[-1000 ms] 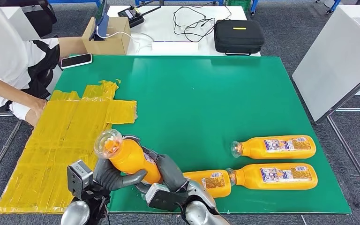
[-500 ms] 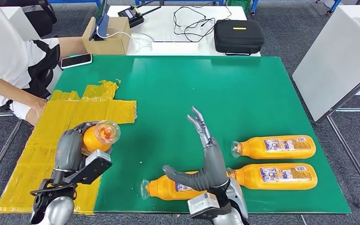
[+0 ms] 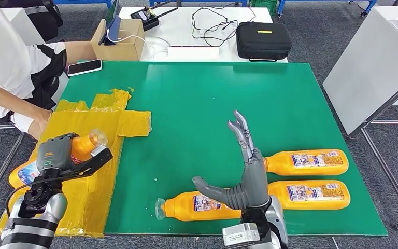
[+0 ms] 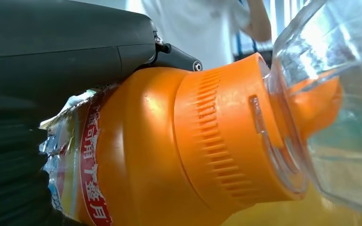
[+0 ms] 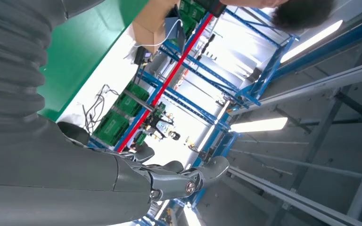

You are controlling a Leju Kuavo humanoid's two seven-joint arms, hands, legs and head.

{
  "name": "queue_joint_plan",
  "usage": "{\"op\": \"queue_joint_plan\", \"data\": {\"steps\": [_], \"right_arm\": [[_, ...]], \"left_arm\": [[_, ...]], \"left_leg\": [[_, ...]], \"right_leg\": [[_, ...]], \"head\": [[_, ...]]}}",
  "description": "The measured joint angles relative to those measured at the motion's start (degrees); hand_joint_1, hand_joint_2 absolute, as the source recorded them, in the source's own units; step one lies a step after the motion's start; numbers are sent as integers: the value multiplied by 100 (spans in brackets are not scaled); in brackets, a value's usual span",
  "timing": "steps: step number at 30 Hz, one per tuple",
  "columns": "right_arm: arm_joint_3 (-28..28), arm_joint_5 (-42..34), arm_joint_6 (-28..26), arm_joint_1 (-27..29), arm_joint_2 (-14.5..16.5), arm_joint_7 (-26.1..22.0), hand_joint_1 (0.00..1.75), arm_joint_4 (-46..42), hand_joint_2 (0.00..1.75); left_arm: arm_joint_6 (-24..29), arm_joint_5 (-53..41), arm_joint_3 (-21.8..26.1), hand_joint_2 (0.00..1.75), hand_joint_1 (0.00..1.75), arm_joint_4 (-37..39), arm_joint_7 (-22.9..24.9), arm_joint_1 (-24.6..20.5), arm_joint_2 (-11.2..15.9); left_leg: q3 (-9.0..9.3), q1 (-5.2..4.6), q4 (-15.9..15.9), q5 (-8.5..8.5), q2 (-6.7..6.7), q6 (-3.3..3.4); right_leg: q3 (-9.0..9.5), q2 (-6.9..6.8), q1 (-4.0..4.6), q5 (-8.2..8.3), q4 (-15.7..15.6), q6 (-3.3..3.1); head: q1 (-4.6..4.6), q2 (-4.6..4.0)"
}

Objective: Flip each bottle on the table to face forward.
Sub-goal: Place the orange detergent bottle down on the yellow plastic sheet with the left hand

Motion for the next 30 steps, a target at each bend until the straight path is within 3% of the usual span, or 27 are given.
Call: {"op": "queue_joint_plan", "data": {"steps": [6,14,18,19,22,23,30], "right_arm": [[16,-14,80,-114,-2,30,0,2,175],[34,-16,174,-165,-12,66,0,17,175],[90,-30,301,-237,-31,152,0,71,175],[107,-22,330,-252,-34,177,0,89,175],[167,111,432,-285,-56,301,0,166,175],[190,194,466,-295,-67,361,0,201,175],[295,666,651,-347,-131,663,0,374,175]], "left_arm": [[228,49,-48,175,175,950,-208,-264,-154],[220,187,-69,175,175,1372,-411,-405,-258],[489,334,-170,175,175,1612,-534,-473,-400],[588,400,-192,175,149,1664,-566,-480,-448],[856,674,-220,175,18,1741,-711,-482,-587],[939,776,-221,175,0,1747,-762,-479,-631],[1237,1238,-210,175,0,1706,-1000,-438,-800]], "left_leg": [[-1,-5,0,0,2,0],[-1,-5,0,0,1,-1],[-1,-4,0,2,-18,0],[0,-3,0,3,-20,1],[0,-4,0,5,-20,3],[0,-4,0,5,-21,3],[0,-5,0,6,-22,3]], "right_leg": [[0,0,-2,1,0,0],[-2,0,-2,1,-1,0],[2,-6,-2,0,0,0],[4,-8,-2,0,1,0],[7,-8,-2,0,1,0],[9,-8,-2,0,1,0],[12,-9,-2,1,1,1]], "head": [[1,0],[-2,0],[-2,0],[-1,0],[-1,0],[-1,0],[-2,0]]}}
